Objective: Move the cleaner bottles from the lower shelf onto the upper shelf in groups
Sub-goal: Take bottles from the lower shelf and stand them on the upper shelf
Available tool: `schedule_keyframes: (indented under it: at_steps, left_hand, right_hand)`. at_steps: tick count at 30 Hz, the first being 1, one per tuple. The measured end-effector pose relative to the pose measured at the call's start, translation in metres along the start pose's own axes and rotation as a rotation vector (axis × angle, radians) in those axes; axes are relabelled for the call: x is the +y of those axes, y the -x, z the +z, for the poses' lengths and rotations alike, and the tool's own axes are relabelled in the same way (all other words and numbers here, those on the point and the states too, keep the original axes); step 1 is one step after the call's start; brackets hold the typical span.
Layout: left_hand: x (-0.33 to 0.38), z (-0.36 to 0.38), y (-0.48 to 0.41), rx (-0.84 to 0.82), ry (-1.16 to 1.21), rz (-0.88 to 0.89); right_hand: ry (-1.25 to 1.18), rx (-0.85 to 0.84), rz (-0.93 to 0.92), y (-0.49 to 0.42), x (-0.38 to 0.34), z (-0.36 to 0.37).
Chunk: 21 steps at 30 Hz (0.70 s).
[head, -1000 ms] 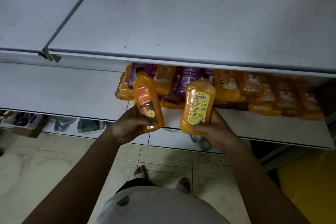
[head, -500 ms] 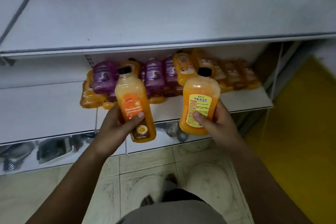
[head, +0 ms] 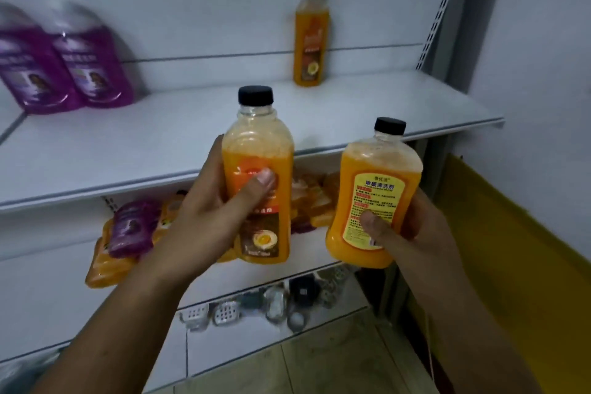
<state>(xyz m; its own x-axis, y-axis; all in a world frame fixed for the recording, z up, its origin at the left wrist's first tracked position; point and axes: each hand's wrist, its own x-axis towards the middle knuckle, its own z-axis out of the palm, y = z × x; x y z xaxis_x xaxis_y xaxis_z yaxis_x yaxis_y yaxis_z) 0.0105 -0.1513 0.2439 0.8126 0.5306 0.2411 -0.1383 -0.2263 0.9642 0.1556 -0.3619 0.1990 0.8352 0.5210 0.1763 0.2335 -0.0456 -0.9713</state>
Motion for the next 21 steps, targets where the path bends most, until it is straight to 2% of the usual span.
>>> schedule_keyframes:
  at_steps: [11,16,21]
  left_hand:
    - [0.063,0.089,-0.164,0.041,-0.345,0.297]
    - [0.085,0.107,-0.236,0.005,-0.461,0.401]
    - [0.098,0.115,-0.308,-0.041,-0.730,0.461]
  right_hand:
    - [0.004,-0.081,-0.092,-0.119,-0.013,-0.119]
    - [0.011,-0.096,-0.111,-0.162,-0.017,-0.137]
    - [-0.030,-0.060,-0.091,-0.191,-0.012,-0.136]
